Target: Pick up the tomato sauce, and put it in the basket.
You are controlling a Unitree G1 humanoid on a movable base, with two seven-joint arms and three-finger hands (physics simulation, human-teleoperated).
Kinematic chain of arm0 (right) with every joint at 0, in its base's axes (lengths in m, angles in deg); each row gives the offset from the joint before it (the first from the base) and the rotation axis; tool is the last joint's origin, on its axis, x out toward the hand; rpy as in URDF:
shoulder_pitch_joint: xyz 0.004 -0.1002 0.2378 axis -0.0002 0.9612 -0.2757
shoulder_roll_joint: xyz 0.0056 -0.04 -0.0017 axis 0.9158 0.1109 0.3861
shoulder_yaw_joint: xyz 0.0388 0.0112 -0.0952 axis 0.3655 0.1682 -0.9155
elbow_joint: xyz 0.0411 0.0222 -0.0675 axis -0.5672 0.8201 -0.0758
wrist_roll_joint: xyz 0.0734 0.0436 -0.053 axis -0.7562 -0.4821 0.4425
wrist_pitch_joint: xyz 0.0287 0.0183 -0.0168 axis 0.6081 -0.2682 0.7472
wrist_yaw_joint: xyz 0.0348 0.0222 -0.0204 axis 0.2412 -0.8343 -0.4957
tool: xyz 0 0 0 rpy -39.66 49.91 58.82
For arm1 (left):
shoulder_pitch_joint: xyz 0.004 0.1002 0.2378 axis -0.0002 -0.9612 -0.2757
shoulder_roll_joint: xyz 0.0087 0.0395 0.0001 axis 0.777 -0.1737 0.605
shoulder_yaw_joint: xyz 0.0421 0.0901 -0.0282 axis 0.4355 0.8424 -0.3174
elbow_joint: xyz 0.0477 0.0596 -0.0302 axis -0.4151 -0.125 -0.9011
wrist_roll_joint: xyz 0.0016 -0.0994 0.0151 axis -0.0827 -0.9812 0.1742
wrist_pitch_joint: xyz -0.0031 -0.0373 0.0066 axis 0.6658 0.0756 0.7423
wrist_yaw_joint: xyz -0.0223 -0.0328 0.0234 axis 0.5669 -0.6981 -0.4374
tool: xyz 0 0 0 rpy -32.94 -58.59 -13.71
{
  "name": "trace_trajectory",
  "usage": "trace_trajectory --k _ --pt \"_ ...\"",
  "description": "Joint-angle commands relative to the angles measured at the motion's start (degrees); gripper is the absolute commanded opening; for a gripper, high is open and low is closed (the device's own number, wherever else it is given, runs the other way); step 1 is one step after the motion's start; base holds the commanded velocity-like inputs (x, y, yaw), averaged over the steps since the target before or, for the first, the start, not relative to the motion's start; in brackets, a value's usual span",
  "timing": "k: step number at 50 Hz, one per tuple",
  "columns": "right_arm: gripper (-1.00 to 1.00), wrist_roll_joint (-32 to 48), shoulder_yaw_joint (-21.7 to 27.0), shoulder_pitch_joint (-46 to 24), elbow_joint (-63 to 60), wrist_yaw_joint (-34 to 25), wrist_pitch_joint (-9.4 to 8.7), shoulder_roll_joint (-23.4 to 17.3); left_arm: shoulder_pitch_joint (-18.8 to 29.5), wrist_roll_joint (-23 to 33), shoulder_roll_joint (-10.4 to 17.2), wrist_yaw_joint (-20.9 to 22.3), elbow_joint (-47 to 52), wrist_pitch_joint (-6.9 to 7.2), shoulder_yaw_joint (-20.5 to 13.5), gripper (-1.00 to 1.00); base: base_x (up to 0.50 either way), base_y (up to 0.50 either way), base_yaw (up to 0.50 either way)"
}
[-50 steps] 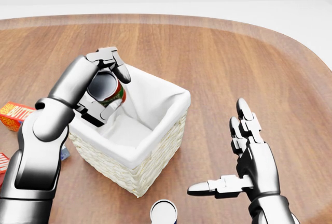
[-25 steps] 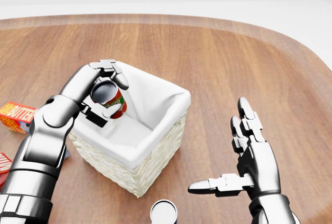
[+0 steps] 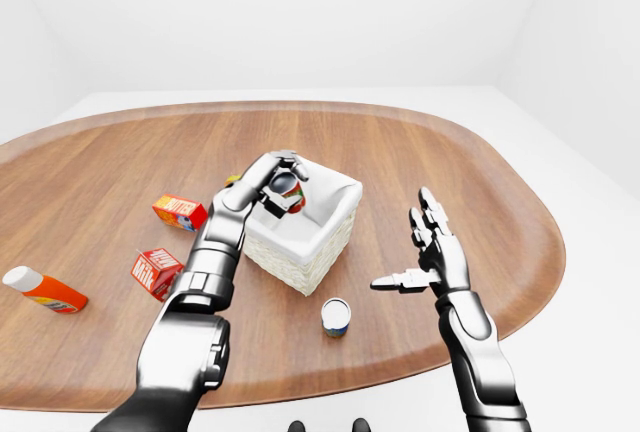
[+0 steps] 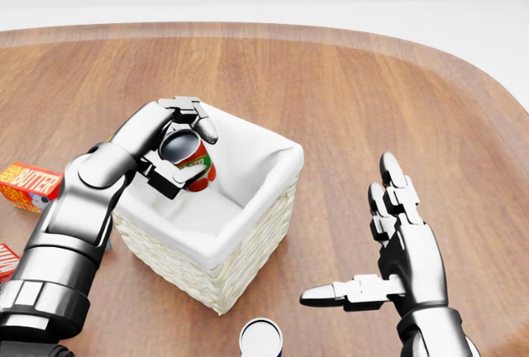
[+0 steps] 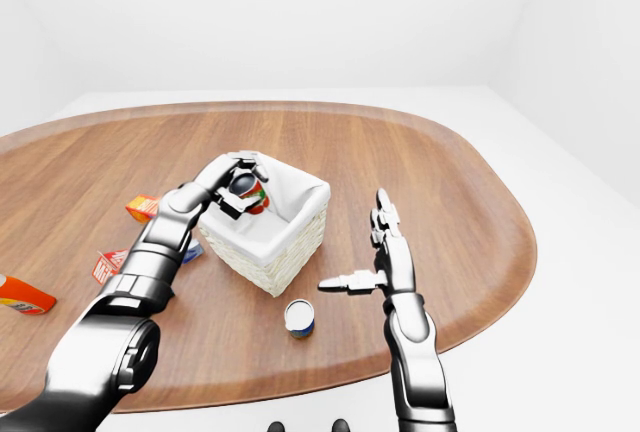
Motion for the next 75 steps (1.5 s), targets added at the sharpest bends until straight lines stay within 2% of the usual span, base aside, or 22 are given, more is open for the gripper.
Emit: trace_trajectory --k 1,9,11,19,31,41,59,60,61,62,75 --pt "1.0 0.05 -0.03 -0.13 0.45 0.0 0.0 0.01 3.15 -3.61 0.03 -0.34 -6.21 -3.01 -0.27 -1.0 0.0 0.0 0.0" --pt "1.0 -0.07 -0.01 0.01 -0.41 0.07 0.0 -0.03 4.98 -3.68 0.15 -0.27 -9.37 -4.77 -0.34 -1.0 0.0 0.0 0.0" --pt "1.0 -0.01 -0.09 0.29 -0.61 -0.02 0.0 0.0 5.64 -3.95 0.21 -0.22 -11.11 -5.73 -0.52 -1.0 0.0 0.0 0.0" --pt "1.0 0.02 -0.1 0.23 0.25 -0.14 0.0 0.04 7.55 -5.43 0.33 0.19 -15.65 -7.72 -1.02 -1.0 0.0 0.0 0.0" --pt "1.0 -0.05 -0.09 0.22 -0.05 -0.14 0.0 0.06 8.77 -3.99 0.63 -1.58 -19.19 -7.77 -0.66 -1.0 0.0 0.0 0.0" --pt "1.0 0.01 -0.17 0.5 -0.29 -0.19 0.0 0.04 9.5 0.19 1.48 -6.27 -21.44 -7.77 0.02 -1.0 0.0 0.0 0.0" --pt "1.0 -0.01 -0.16 0.52 -0.44 -0.27 0.0 0.07 9.54 0.61 0.93 -5.57 -22.35 -7.77 -0.7 -1.0 0.0 0.0 0.0" --pt "1.0 -0.02 -0.16 0.53 -0.41 -0.29 0.0 0.07 9.49 0.28 0.85 -4.92 -22.24 -7.77 -0.77 -0.69 0.0 0.0 0.0" --pt "1.0 -0.02 -0.16 0.53 -0.4 -0.29 0.0 0.07 9.48 0.23 0.85 -4.88 -22.22 -7.77 -0.74 -0.69 0.0 0.0 0.0" --pt "1.0 -0.01 -0.17 0.56 -0.28 -0.29 0.0 0.09 9.56 0.08 0.79 -4.6 -22.02 -7.77 -0.72 1.0 0.0 0.0 0.0" --pt "1.0 0.02 -0.19 0.45 -0.01 -0.22 0.0 0.11 9.6 -0.7 0.81 -4.48 -21.69 -7.77 -0.73 1.0 0.0 0.0 0.0"
